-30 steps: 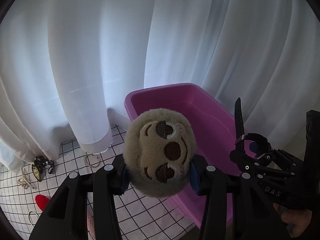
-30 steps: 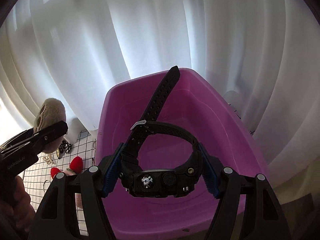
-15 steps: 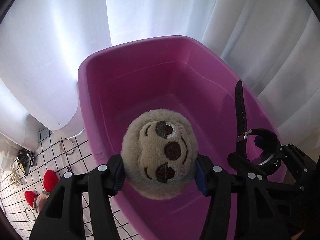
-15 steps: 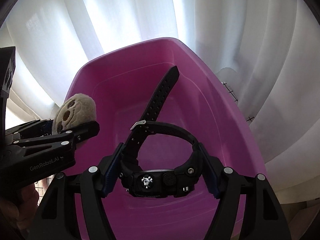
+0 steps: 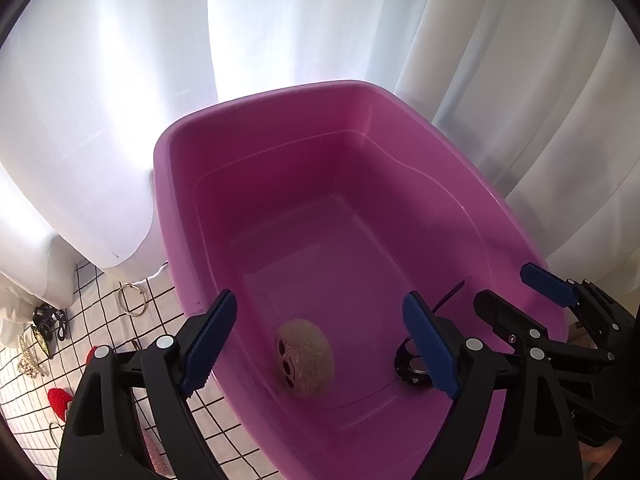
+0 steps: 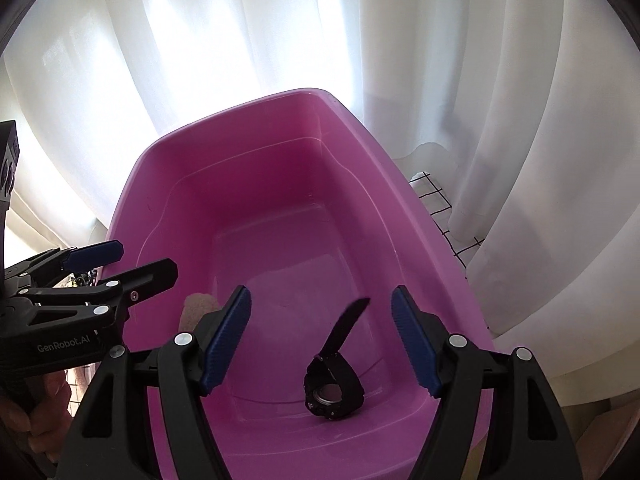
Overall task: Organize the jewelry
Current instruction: 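Withdraw both tools from the tub back over the table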
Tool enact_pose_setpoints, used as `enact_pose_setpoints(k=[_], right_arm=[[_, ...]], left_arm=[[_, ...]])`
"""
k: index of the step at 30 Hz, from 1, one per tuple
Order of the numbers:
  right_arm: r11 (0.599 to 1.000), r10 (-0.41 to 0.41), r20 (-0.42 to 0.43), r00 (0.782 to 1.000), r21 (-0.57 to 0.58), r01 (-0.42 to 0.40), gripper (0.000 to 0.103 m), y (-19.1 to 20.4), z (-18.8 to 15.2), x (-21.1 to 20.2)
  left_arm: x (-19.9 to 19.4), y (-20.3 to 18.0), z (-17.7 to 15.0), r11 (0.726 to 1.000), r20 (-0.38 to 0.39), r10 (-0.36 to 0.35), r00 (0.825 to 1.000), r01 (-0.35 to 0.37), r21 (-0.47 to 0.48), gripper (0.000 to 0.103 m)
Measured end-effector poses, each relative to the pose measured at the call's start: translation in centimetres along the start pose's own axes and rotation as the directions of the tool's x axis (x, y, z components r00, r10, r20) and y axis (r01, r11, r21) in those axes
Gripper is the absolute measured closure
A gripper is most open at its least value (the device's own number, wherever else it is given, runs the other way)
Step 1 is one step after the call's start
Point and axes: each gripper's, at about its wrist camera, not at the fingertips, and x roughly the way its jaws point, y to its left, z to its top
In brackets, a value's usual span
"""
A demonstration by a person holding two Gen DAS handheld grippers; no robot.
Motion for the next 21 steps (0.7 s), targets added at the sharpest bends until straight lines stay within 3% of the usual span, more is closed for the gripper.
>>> enact_pose_setpoints(k=[6,12,17,21], right_arm=[[0.999,0.041,0.044,0.998,0.001,-0.041,0.034,1.2,-0.5,-1.9],[0.994,0.104,0.112,0.988,-0.054,-0.098,0.034,5.1,-1.0,-4.7],[0.978,0.191,0.139,0.972,-0.115,-0.176,0.034,10.2,-1.7,-5.8],[0.954,0.269,0.148,0.952,-0.180,-0.241,0.034,14.7,-2.4,-6.7]], left_arm=[[-2.8,0.8,-0.4,1.000,0.059,0.018,0.998,-0.017,-0.023,0.018],[-8.6,5.2,-2.8,0.989,0.165,0.082,0.983,-0.060,-0.133,0.013],[-13.2,10.9,-6.9,0.963,0.209,0.174,0.962,-0.122,-0.239,0.009],[-16.1,16.3,-10.9,0.922,0.202,0.272,0.941,-0.195,-0.334,0.007]])
